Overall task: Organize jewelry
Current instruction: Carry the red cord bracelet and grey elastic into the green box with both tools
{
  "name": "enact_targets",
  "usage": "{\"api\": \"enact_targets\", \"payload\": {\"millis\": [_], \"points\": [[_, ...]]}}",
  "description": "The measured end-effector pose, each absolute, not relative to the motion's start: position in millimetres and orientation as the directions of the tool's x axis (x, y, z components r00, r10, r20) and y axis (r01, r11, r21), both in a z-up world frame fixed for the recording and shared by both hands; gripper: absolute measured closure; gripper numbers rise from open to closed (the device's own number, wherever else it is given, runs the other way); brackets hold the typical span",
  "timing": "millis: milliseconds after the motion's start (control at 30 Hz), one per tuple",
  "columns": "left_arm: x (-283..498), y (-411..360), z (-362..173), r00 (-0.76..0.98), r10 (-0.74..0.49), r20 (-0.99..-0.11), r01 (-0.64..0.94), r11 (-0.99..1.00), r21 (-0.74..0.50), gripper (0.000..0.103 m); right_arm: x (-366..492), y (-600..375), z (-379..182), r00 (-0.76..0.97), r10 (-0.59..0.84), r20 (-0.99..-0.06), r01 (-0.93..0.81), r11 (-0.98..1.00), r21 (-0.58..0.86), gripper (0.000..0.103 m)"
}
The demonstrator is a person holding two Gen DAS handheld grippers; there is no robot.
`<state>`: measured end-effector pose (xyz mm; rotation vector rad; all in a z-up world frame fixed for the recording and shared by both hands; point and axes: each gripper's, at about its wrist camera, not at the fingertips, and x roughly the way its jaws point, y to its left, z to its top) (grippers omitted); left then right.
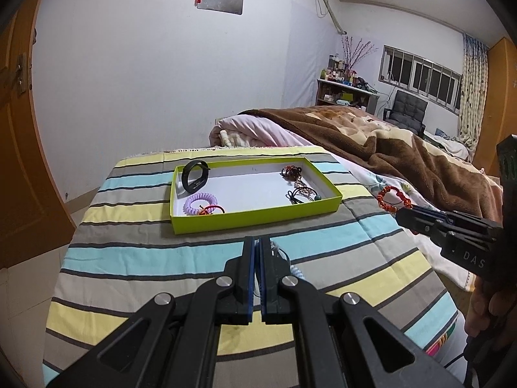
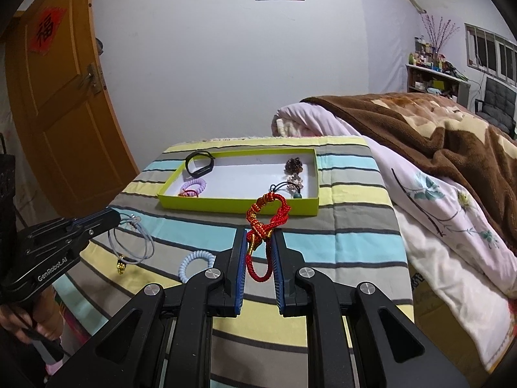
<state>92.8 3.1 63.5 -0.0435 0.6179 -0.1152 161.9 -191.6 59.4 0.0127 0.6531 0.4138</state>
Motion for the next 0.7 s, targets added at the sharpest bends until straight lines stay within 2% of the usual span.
{"api": "enact_targets", "payload": {"millis": [700], "points": [[176, 20, 75, 0.827, -0.101, -0.554, 0.088, 0.995, -0.05, 0.1, 241, -158, 54, 0.684, 0.39, -0.616, -0.429, 0.899, 0.091, 0.088]]}}
